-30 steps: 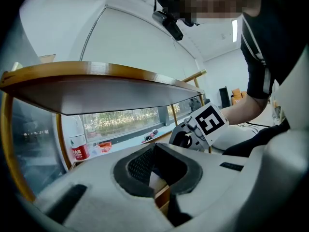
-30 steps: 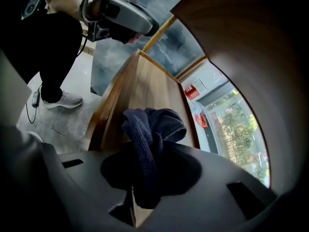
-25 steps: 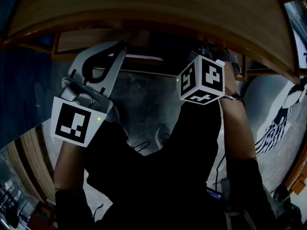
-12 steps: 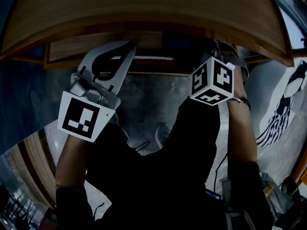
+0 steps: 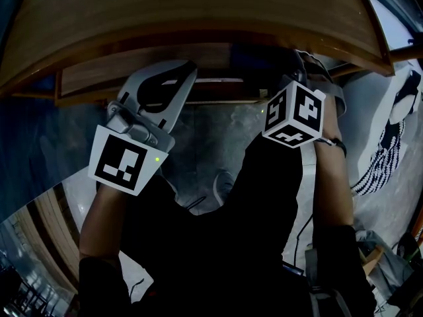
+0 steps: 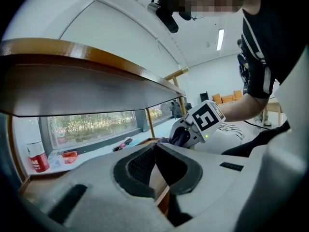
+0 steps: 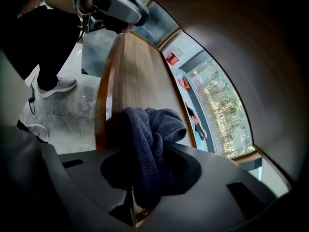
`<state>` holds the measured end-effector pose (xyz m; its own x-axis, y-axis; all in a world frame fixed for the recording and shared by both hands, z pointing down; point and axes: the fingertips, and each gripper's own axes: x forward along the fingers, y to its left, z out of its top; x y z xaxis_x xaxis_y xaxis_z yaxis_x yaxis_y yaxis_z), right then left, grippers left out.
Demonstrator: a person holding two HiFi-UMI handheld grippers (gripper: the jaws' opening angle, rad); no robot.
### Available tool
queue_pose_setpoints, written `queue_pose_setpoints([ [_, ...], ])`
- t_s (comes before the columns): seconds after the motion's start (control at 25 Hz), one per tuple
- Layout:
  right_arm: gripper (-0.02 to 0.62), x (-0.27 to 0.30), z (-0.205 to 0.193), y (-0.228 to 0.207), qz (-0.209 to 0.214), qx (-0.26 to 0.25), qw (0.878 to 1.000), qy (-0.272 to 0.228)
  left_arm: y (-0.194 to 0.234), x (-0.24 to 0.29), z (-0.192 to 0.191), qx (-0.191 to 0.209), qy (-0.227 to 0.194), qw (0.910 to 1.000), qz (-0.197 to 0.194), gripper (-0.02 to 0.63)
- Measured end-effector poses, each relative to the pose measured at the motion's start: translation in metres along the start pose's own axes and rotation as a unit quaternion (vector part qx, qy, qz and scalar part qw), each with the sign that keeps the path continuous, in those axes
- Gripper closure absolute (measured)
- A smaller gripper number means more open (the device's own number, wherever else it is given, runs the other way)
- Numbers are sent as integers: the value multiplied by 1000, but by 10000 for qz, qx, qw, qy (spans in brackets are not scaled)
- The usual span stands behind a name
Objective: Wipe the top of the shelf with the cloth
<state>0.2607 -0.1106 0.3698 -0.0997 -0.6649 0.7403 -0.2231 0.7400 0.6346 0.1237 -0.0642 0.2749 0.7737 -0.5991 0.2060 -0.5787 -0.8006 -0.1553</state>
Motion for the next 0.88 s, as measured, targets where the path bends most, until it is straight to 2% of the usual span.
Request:
queue_pose_setpoints([
  [0.24, 509, 0, -11, -1, -27, 40, 9999, 120, -2, 5, -3, -37, 2, 10000, -67, 586],
  [0.56, 509, -8, -24, -8, -296, -59, 9987, 400, 3, 8, -7, -57, -5, 9999, -89, 586],
  [0.88, 509, -19, -25, -17, -553, 273, 9977, 294, 10, 7, -16, -96, 28, 9999, -96, 586],
])
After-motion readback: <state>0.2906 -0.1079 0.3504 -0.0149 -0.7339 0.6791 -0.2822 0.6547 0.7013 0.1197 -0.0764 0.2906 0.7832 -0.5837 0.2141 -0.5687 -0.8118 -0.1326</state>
